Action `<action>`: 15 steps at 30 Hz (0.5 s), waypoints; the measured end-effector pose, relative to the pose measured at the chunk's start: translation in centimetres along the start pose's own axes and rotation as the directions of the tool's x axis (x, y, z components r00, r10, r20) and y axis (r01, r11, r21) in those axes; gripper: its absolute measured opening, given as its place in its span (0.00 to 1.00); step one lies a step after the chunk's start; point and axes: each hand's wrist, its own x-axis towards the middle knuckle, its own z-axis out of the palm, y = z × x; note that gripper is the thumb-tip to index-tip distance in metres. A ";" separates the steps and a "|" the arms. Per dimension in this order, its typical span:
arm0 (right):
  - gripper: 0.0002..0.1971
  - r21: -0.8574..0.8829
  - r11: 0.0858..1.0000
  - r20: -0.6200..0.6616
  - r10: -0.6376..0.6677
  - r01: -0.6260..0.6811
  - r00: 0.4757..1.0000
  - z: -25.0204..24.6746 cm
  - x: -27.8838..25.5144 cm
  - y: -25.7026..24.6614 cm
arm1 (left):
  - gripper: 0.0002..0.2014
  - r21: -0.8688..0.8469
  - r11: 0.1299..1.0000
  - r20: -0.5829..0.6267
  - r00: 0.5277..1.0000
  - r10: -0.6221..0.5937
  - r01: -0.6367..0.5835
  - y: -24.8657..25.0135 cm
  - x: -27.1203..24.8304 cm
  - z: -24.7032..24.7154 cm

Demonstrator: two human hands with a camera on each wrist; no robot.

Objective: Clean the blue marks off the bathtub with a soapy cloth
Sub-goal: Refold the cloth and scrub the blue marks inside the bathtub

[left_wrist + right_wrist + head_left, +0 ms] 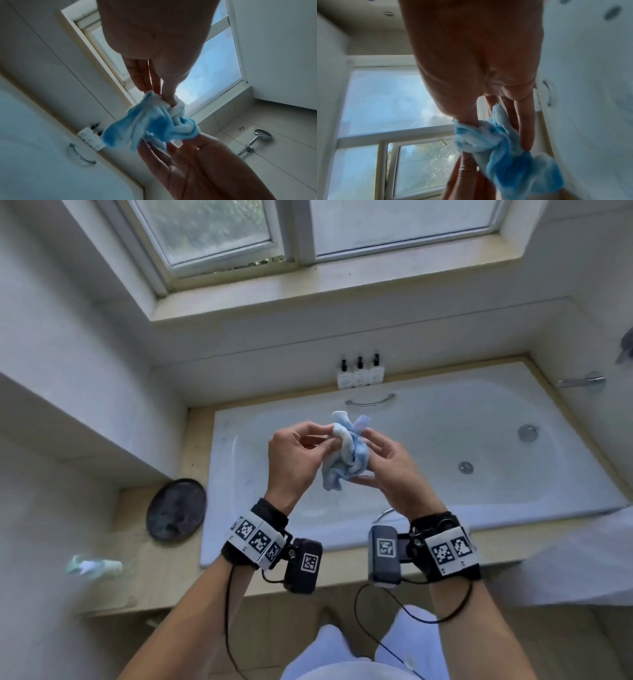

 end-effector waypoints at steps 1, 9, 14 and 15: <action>0.15 0.030 0.998 0.017 0.051 -0.052 0.999 1.1 0.7 0.0 | 0.11 0.033 0.999 0.015 1.000 -0.021 0.021 -0.9 0.7 -1.3; 0.33 0.029 0.960 0.251 0.262 -0.278 0.932 9.2 8.9 3.6 | 0.07 0.246 0.944 -0.031 0.975 -0.221 0.222 -7.7 4.2 -8.1; 0.26 0.227 0.880 0.258 0.359 -0.418 0.897 12.8 13.2 9.5 | 0.09 0.106 0.895 0.155 0.881 -0.446 0.434 -10.8 5.5 -14.8; 0.25 0.257 0.861 0.257 0.377 -0.439 0.890 13.3 14.0 10.5 | 0.09 0.102 0.883 0.162 0.868 -0.470 0.459 -11.8 5.5 -16.1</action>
